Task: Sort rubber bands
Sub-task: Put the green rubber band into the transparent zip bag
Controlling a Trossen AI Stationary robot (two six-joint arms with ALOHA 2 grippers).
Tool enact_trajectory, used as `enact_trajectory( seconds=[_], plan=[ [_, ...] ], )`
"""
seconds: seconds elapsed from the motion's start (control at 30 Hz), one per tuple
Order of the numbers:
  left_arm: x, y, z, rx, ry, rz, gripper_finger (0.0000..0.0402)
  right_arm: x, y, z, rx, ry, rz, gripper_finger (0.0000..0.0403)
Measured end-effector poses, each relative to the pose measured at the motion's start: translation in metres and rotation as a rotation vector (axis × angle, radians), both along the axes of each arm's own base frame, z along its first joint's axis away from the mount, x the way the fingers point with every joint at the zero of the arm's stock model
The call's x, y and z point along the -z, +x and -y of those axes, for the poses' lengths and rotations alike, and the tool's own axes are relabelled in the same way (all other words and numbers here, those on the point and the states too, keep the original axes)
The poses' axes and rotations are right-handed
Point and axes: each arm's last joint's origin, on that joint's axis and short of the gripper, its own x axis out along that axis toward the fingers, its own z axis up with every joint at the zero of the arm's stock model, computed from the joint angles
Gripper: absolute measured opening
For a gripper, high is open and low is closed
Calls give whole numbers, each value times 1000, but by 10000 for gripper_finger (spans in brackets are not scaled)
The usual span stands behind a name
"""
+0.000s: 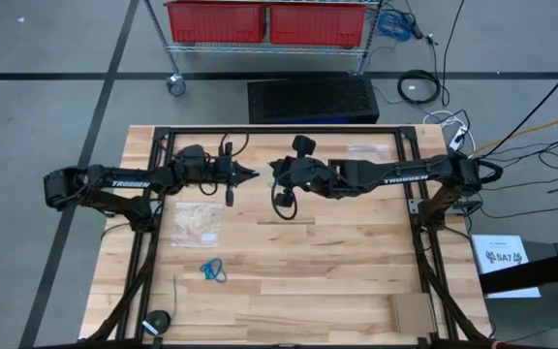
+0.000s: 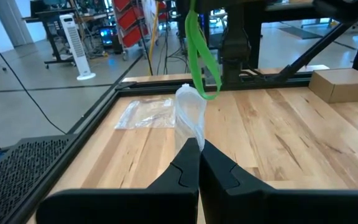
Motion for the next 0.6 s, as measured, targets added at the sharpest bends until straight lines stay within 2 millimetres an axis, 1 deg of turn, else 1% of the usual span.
enact_trajectory(
  seconds=[0.6],
  plan=[
    [0, 0, 0, 1, 0, 0, 0, 0, 0, 3, 9, -2, -7, 0]
  ],
)
